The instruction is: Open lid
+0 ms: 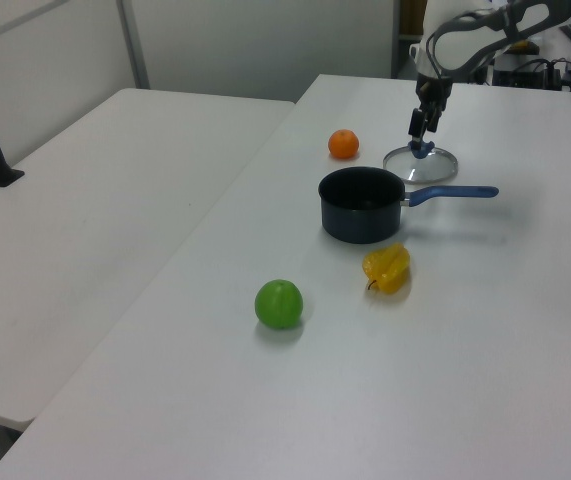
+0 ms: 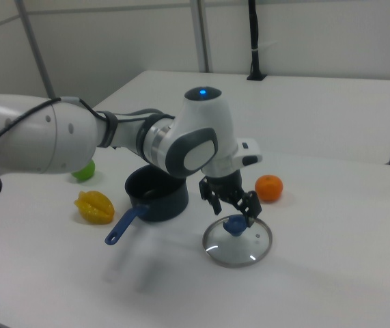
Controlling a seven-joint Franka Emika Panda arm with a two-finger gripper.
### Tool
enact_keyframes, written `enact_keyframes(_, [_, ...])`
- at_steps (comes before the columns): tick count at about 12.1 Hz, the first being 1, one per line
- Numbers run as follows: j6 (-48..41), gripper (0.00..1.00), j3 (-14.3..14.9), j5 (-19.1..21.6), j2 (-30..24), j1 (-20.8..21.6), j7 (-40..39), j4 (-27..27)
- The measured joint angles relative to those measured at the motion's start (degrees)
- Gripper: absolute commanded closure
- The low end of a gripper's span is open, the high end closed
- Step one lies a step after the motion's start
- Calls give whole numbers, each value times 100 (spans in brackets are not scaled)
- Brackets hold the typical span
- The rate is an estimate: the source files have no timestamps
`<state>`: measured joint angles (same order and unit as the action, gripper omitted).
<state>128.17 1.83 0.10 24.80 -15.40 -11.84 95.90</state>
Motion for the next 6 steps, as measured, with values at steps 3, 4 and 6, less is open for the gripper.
enact_keyframes(3, [-52,0,-16,0,-415,60,450,-121])
enact_keyframes(4, [-287,0,-21,-2,-646,193,631,-135])
enact_keyframes(6, [-1013,0,-30,-28,-1133,519,913,-137])
